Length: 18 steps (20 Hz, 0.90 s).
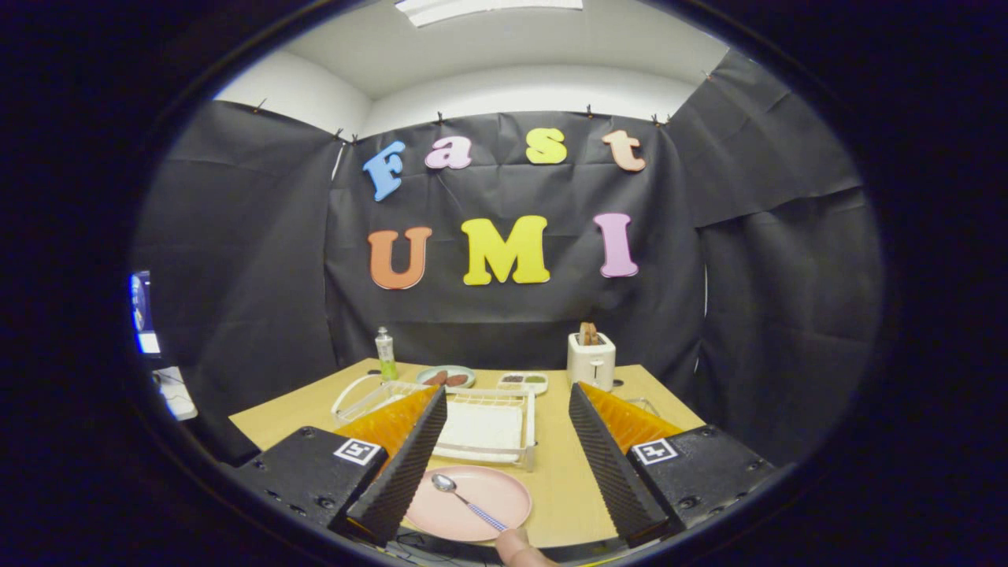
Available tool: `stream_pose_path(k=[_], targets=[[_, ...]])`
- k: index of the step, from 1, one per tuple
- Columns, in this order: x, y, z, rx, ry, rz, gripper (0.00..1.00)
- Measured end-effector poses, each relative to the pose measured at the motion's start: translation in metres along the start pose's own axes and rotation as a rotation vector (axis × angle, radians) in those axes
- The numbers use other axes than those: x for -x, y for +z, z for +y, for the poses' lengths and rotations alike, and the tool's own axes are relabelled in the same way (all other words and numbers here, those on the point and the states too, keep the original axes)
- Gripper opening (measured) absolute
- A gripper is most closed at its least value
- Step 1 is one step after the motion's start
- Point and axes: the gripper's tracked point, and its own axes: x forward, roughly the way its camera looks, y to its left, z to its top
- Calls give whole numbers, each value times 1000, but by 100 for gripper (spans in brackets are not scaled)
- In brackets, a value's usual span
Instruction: Take the plate from the dish rack, then take the spoon from the basket and place it into the plate.
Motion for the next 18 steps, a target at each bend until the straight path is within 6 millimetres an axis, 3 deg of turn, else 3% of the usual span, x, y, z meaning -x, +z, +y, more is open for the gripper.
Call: stream_pose_path(k=[4, 18], targets=[[7, 7, -3, -8, 1, -28, 100], [10, -2, -13, 2, -11, -16, 100]])
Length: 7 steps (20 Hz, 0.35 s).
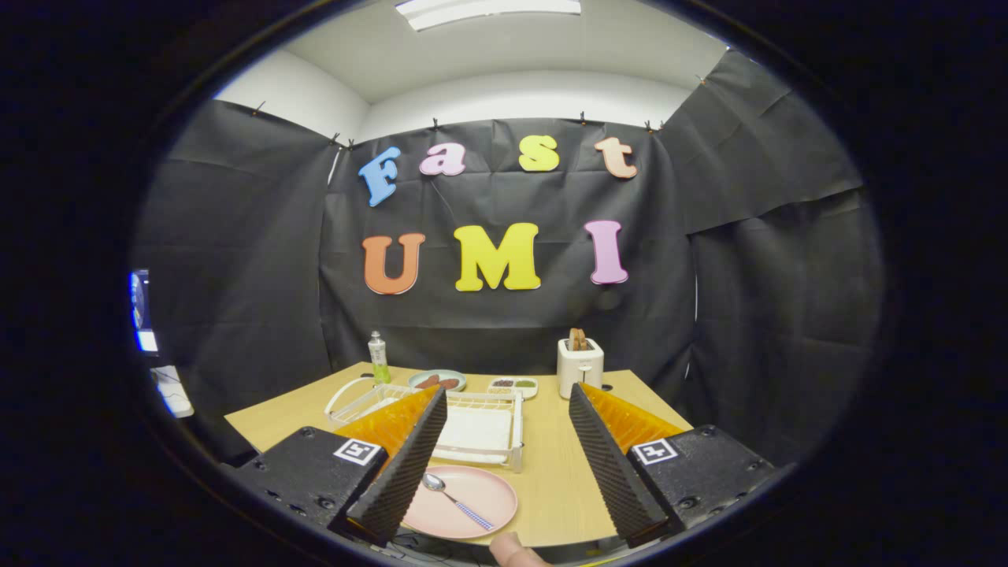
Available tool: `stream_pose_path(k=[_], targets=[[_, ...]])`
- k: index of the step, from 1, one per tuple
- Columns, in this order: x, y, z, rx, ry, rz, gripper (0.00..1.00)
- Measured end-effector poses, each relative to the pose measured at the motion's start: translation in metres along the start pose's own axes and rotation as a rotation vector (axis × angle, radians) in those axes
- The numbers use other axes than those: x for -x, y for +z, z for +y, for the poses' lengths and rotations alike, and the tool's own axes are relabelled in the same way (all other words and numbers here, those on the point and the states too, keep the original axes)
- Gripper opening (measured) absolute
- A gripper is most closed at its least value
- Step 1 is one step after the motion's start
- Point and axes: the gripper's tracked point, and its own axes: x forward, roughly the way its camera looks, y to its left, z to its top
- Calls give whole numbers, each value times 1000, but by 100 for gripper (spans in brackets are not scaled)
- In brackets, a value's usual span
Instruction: Take the plate from the dish rack, then take the spoon from the basket and place it into the plate.
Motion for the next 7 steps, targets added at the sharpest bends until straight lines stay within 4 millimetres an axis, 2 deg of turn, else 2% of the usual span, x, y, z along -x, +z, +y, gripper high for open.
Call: stream_pose_path(k=[7], targets=[[-2, -2, -6, 0, -6, 11, 100]])
